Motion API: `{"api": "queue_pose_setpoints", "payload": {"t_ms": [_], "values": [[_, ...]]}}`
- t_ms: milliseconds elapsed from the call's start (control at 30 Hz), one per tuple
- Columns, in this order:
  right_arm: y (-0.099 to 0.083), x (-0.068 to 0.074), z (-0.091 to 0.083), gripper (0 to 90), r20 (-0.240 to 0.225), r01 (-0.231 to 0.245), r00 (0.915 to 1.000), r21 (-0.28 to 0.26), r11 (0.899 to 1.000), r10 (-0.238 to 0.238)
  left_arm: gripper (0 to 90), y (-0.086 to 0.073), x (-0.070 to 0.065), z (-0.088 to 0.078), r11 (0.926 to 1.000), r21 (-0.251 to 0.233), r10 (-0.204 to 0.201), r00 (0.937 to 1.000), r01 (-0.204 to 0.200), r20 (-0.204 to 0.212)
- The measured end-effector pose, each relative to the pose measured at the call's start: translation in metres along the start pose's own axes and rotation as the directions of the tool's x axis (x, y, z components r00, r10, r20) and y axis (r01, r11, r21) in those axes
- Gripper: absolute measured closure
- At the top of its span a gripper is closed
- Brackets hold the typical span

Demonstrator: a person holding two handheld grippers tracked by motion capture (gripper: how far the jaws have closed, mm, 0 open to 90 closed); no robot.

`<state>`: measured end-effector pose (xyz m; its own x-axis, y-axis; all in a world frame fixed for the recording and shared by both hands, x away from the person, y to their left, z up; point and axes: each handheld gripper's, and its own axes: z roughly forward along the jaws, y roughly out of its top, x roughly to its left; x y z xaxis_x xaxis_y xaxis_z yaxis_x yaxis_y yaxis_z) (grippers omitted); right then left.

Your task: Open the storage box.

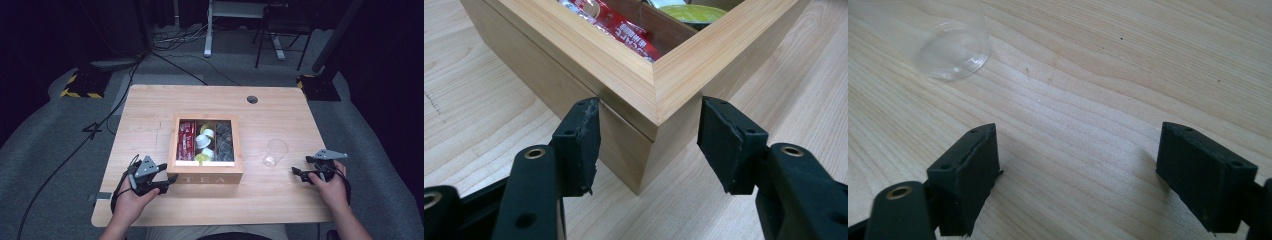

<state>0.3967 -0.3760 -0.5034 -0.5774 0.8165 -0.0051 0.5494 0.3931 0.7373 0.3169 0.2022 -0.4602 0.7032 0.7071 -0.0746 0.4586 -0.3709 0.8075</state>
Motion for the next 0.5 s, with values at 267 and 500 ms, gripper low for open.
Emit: {"api": "queue_pose_setpoints", "payload": {"t_ms": [267, 500], "values": [[0.0000, 0.0000, 0.0000, 17.3, 0.000, 0.000, 1.0000, 0.000, 1.000, 0.000, 50.3, 0.0003, 0.0004, -0.0027, 0.9993, 0.024, 0.029, 0.9994, -0.029, -0.016], [-0.0001, 0.0009, -0.0001, 16.5, 0.002, 0.000, 1.0000, 0.000, 1.000, 0.000, 55.7, 0.0047, -0.0002, -0.0060, 0.9976, 0.032, 0.062, 0.9979, -0.061, -0.020]]}}
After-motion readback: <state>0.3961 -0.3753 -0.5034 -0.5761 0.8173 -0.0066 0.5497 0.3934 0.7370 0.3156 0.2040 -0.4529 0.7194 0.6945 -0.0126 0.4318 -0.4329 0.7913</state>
